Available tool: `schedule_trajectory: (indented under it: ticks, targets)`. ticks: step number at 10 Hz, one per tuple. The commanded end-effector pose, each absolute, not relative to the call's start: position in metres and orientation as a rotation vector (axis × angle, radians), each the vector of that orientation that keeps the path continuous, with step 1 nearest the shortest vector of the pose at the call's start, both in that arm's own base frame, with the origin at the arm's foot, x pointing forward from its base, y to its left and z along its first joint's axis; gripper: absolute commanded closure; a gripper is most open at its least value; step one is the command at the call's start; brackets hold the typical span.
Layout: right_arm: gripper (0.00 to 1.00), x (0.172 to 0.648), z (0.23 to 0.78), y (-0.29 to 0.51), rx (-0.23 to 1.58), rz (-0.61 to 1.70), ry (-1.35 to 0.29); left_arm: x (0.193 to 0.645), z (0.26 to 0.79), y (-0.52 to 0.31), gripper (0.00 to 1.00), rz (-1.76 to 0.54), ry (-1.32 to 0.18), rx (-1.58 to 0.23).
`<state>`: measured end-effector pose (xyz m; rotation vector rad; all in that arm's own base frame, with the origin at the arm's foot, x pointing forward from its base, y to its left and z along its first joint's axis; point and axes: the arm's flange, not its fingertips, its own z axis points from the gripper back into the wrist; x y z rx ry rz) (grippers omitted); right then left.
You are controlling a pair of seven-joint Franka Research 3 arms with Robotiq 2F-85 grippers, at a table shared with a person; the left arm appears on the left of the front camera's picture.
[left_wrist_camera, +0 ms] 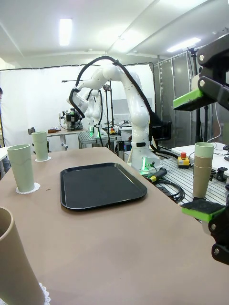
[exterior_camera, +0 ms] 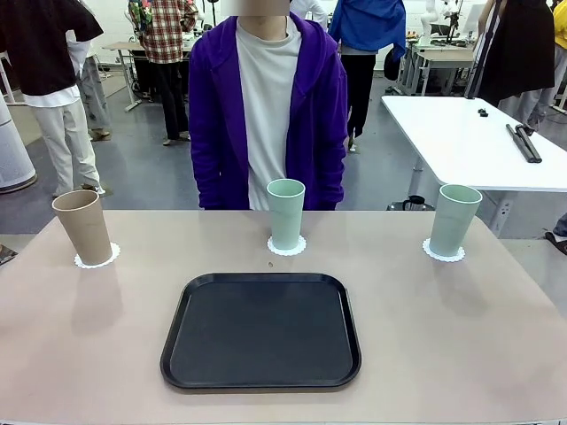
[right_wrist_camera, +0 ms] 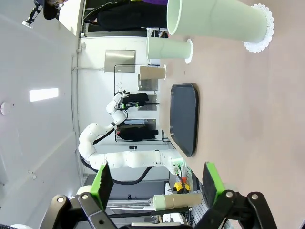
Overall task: Place coasters on the table and set cups on them.
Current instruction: Take one Reusable plastic cup from the Flat Tray and place it on a coaster set by the human.
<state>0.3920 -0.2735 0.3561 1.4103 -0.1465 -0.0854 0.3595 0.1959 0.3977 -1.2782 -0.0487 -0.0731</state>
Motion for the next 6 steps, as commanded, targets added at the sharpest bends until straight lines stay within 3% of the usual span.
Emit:
schedule_trajectory:
  ticks: [1, 6]
  targets:
    - [0.00, 0.3903, 0.3564, -0.2729, 1.422, -0.089, -0.137, 0.3579, 0.3989, 0.1963, 0.00, -0.087, -0.063, -1.292]
    - [0.00, 0.3903, 0.3564, -0.2729, 1.422, -0.089, -0.137, 0.3579, 0.3989, 0.1963, 0.00, -0.087, -0.063, -1.292]
